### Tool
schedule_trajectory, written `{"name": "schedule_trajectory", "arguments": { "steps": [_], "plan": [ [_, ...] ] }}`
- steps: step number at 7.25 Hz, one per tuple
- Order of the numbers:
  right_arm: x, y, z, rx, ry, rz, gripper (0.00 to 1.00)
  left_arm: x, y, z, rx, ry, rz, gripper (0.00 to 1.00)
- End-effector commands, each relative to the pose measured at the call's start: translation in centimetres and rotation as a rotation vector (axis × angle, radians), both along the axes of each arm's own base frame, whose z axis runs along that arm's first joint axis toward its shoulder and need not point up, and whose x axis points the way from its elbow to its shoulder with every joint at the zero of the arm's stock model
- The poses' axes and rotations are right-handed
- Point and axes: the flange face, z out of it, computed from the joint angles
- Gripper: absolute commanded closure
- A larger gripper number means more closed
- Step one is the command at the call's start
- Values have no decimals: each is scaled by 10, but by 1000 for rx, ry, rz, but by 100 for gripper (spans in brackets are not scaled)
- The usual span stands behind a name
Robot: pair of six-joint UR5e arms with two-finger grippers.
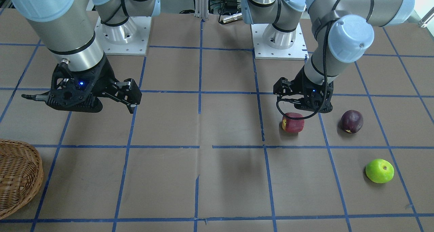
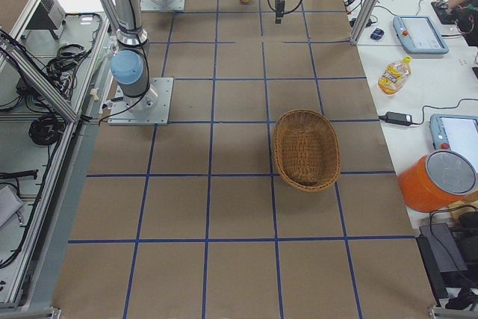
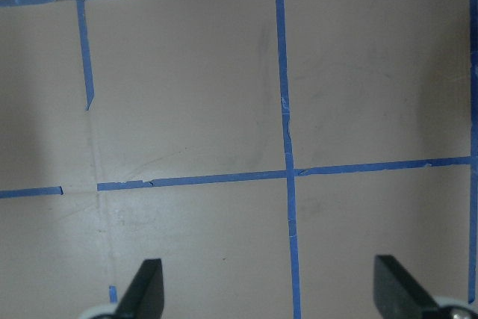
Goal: Put all apples into basket
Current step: 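Lower the left gripper onto the small red apple and grasp it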
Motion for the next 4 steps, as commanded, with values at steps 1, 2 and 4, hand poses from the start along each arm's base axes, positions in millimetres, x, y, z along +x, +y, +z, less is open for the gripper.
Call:
{"name": "schedule_trajectory", "arguments": {
  "steps": [1,2,4],
  "plan": [
    [1,-2,0,-1,0,0,0,56,12,-77,-61,1,27,0],
    [1,-2,-1,-1,1,2,0,59,19,-105,-13,15,43,0],
    [1,-2,-1,-1,0,2,0,55,11,-136,0,34,95,0]
  ]
}}
